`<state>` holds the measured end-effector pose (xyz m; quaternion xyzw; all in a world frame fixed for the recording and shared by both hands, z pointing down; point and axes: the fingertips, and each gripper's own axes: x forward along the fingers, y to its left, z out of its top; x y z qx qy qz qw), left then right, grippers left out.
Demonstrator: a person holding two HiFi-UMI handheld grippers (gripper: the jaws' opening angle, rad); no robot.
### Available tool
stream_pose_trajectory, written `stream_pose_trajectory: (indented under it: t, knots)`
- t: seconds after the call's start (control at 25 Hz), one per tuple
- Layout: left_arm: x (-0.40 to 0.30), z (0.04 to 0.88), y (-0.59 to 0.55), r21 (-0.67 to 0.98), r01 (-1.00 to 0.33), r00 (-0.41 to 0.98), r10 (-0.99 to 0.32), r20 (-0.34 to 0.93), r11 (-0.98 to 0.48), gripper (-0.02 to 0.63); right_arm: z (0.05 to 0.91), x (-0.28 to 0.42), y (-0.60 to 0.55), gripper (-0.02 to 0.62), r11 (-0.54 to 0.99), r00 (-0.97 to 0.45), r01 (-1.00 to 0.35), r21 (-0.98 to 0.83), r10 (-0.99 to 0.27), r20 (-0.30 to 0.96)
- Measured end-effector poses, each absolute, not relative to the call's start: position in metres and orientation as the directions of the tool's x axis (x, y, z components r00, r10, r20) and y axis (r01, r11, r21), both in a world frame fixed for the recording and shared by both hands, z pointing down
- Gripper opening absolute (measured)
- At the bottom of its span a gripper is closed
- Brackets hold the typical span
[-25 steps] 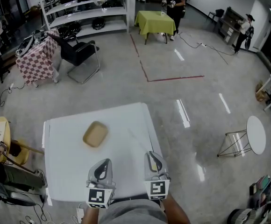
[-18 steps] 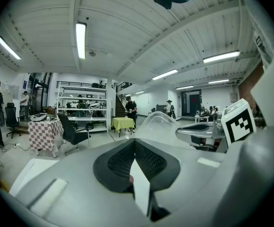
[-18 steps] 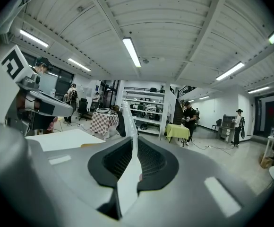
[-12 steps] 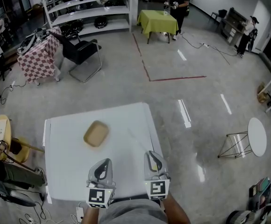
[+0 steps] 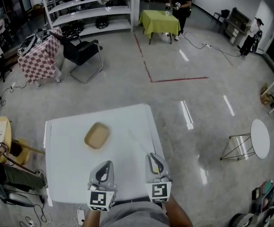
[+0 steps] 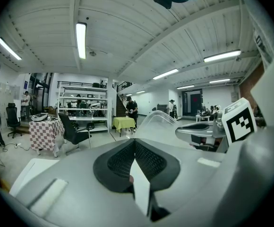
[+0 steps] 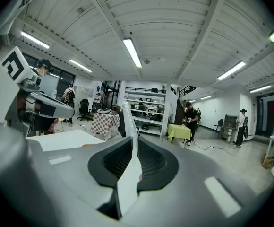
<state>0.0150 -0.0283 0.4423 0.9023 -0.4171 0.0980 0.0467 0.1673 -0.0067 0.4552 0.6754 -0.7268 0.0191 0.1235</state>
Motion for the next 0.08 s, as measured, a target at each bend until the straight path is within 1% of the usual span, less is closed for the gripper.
stream_pose_trajectory:
  t: [0.08]
  knots:
    - [0.0144,0.444,-0.0291,0.003,-0.762,0.633,-0.743,0.216,-0.648,0.012,0.4564,0.1667,-0.0076,0.037,0.087,-0.057,-0.986,0.14,-0.977,0.205]
